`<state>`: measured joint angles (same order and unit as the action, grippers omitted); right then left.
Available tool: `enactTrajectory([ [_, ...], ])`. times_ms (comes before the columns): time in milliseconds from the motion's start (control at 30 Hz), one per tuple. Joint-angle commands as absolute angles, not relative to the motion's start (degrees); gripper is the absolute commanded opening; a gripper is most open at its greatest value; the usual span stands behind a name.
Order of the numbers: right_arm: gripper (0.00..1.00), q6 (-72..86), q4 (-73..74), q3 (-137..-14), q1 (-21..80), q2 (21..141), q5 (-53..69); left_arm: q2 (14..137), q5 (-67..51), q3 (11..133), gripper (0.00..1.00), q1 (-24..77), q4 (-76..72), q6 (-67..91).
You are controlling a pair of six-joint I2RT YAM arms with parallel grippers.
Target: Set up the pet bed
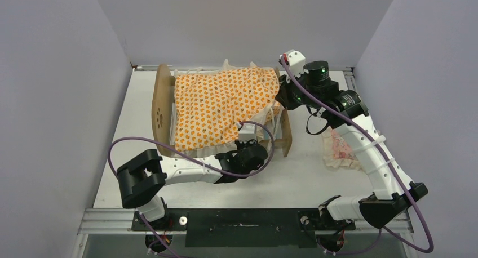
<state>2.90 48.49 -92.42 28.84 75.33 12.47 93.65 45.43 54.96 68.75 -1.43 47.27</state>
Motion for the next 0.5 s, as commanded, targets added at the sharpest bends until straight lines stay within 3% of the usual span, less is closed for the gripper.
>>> enactTrajectory([
  [0,0.07,-5.0,47.3,-96.0,28.7,76.8,10.4,91.1,46.4,57.9,0.03,67.7,-3.4,44.6],
  [167,0.06,-4.5,49.1,-94.3,28.7,77.9,13.6,88.0,42.5,56.5,0.37,67.7,-6.6,41.9],
  [233,0.05,-3.0,49.5,-91.6,28.7,77.3,16.2,85.4,41.4,55.6,0.46,67.5,-9.0,40.4],
  [333,0.05,-0.3,48.5,-87.3,28.7,75.3,18.2,83.1,38.7,54.3,0.53,66.4,-13.1,39.2],
  [467,0.05,2.7,45.6,-83.5,28.7,72.1,21.3,84.0,34.0,55.3,0.55,63.9,-16.6,39.8],
])
